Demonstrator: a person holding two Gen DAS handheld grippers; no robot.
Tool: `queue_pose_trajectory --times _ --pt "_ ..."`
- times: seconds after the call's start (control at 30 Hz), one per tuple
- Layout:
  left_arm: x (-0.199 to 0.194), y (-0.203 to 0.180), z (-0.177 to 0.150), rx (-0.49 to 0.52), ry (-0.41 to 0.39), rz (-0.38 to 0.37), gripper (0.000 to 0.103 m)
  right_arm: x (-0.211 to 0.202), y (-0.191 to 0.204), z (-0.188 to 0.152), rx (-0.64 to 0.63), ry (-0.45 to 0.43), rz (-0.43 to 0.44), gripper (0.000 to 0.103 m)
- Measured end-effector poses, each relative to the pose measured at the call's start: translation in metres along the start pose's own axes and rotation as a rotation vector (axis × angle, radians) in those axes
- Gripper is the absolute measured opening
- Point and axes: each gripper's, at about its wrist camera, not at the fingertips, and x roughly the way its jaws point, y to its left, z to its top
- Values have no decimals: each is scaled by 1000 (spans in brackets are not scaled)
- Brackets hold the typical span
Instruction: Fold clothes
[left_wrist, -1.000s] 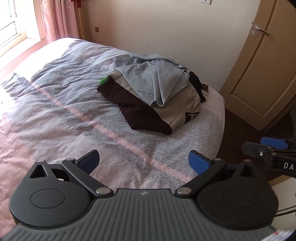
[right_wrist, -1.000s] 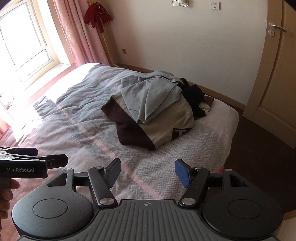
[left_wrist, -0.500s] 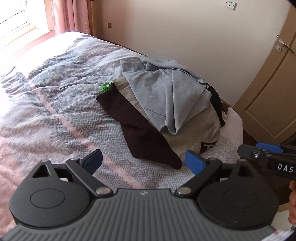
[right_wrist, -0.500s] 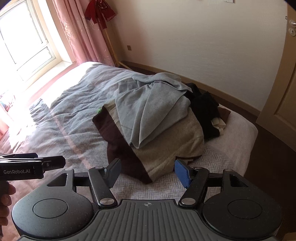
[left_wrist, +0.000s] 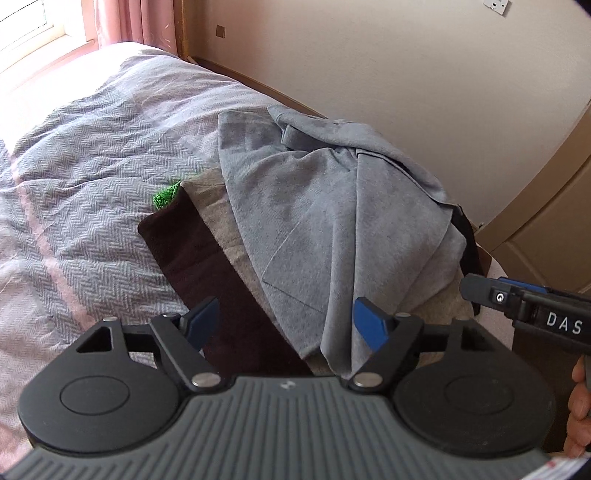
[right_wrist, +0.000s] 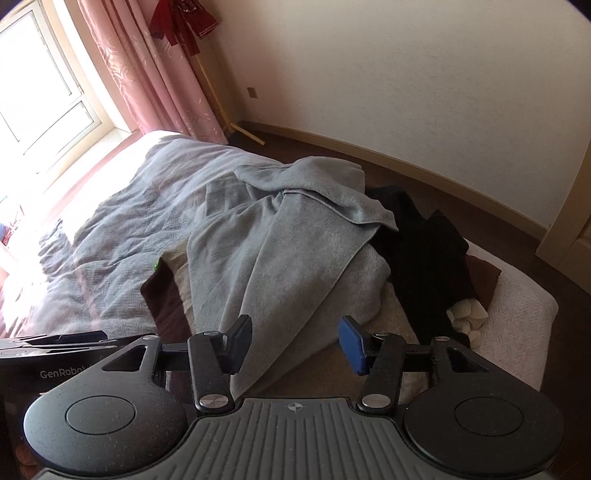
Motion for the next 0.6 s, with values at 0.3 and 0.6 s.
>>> queue_pose_trajectory --times 0.3,0.6 --pt "74 10 29 -22 45 29 73 69 -25 31 82 45 2 44" --pt "125 31 44 -69 98 13 64 79 -18 39 51 -49 12 0"
